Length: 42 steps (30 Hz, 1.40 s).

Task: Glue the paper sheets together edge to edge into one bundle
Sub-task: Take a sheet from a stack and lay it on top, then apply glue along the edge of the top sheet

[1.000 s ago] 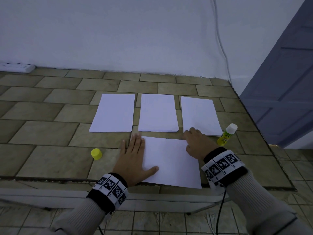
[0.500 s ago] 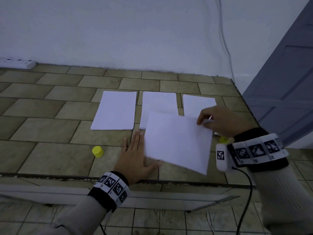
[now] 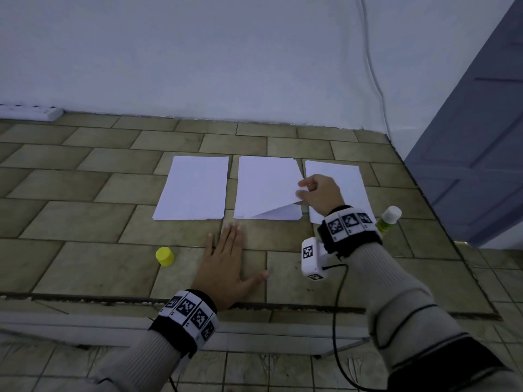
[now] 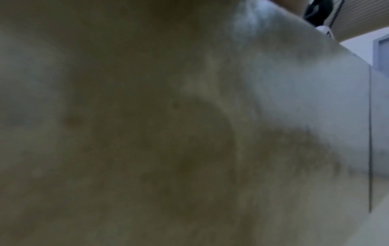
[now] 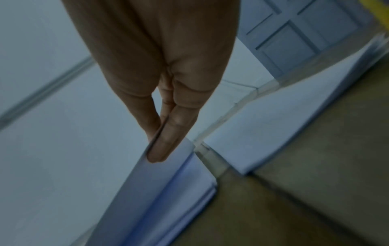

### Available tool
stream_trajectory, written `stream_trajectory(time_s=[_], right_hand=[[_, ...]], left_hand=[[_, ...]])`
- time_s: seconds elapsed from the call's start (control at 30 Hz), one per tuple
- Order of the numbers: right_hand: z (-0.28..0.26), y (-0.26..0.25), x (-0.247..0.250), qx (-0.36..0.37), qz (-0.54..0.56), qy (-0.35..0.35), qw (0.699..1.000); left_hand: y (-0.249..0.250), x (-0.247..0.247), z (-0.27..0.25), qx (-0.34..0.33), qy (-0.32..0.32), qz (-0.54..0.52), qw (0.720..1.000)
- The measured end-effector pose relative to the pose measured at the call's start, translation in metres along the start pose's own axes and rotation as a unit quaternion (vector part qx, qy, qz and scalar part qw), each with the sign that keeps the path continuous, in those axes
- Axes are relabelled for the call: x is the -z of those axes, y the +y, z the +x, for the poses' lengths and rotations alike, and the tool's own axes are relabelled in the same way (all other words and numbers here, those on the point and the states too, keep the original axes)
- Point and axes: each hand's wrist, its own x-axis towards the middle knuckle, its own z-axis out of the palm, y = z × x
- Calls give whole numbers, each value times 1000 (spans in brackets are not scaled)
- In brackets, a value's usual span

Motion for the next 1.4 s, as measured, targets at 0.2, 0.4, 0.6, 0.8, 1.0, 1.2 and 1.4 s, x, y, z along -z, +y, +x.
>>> stream_trajectory(time_s=[0.2,0.4,0.6,0.8,1.0,1.2,1.4], right_hand=[[7,6,-22,-25,-66,-30,997],[7,5,-25,-35,-184,-62,980],[4,-1,-29,-14,-243,-85,966],[1,-3,-35,-16,-340,-89,936],[-5,-7,-34,-11,-303,-69,950],[-35,-18,1,102,-102,49,988],[-68,-8,52,217,7,240,946]], left_hand=[[0,0,1,-6,8,-1,1000],[0,1,1,-5,-5,27,1000],[0,2,1,-3,-7,24,1000],[0,2,1,-2,-10,24,1000],[-1,2,1,0,-7,17,1000],[-1,14,3,12,-9,-88,996],[7,72,2,28,-29,-300,953]])
